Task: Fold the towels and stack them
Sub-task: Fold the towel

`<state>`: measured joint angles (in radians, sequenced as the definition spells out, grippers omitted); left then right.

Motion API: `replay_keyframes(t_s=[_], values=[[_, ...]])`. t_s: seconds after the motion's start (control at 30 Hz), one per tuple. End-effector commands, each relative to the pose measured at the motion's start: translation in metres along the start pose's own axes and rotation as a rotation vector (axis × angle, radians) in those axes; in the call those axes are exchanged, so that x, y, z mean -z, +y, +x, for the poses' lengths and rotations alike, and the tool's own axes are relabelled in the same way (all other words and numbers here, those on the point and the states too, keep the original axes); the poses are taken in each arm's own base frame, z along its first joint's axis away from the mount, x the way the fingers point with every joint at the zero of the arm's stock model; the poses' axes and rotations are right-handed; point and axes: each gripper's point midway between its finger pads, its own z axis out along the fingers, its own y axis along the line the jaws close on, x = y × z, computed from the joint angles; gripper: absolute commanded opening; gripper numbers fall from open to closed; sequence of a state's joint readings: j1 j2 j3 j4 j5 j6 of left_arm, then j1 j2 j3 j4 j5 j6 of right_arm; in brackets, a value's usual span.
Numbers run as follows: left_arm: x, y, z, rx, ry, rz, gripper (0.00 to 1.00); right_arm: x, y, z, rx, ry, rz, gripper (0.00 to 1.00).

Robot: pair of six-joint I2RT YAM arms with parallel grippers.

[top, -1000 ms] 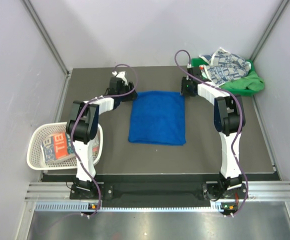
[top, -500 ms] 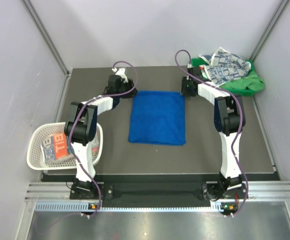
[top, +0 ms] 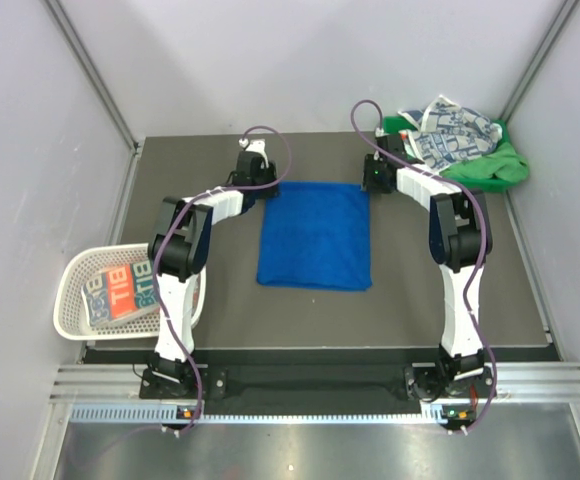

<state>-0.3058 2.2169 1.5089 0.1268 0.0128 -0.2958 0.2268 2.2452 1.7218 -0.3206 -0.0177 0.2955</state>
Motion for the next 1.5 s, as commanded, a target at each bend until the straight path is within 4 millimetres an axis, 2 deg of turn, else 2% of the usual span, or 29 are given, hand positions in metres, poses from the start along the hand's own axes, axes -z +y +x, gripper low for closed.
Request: replay_keyframes(t_s=[0.0, 0.17, 0.4, 0.53, 0.7, 0.83, 1.1, 1.37, 1.47], values=[[-0.001, 0.027, 0.002, 0.028, 0.005, -0.145, 0.52, 0.025, 0.002, -0.033, 0.006, -0.090, -0.021, 0.41], [-0.003, 0.032, 0.005, 0.024, 0.014, -0.175, 0.48, 0.026, 0.003, -0.032, 0.011, -0.091, -0.031, 0.41], [-0.009, 0.025, 0.012, 0.018, 0.023, -0.132, 0.46, 0.026, 0.006, -0.030, 0.016, -0.090, -0.046, 0.40], [-0.010, 0.014, 0.012, 0.028, 0.007, -0.071, 0.46, 0.030, 0.010, -0.033, 0.018, -0.110, -0.059, 0.40], [-0.016, 0.011, 0.013, 0.035, 0.012, -0.057, 0.46, 0.033, 0.012, -0.036, 0.029, -0.113, -0.064, 0.38], [-0.018, 0.012, 0.015, 0.035, 0.016, -0.060, 0.44, 0.027, 0.012, -0.032, 0.039, -0.094, -0.052, 0.38], [-0.021, 0.008, 0.018, 0.035, 0.026, -0.055, 0.33, 0.014, 0.013, -0.023, 0.050, -0.068, -0.042, 0.35], [-0.023, 0.005, 0.019, 0.042, 0.028, -0.048, 0.30, 0.010, 0.023, -0.024, 0.067, -0.063, -0.047, 0.32], [-0.024, 0.004, 0.019, 0.048, 0.031, -0.044, 0.21, 0.008, 0.024, -0.024, 0.068, -0.058, -0.048, 0.29]])
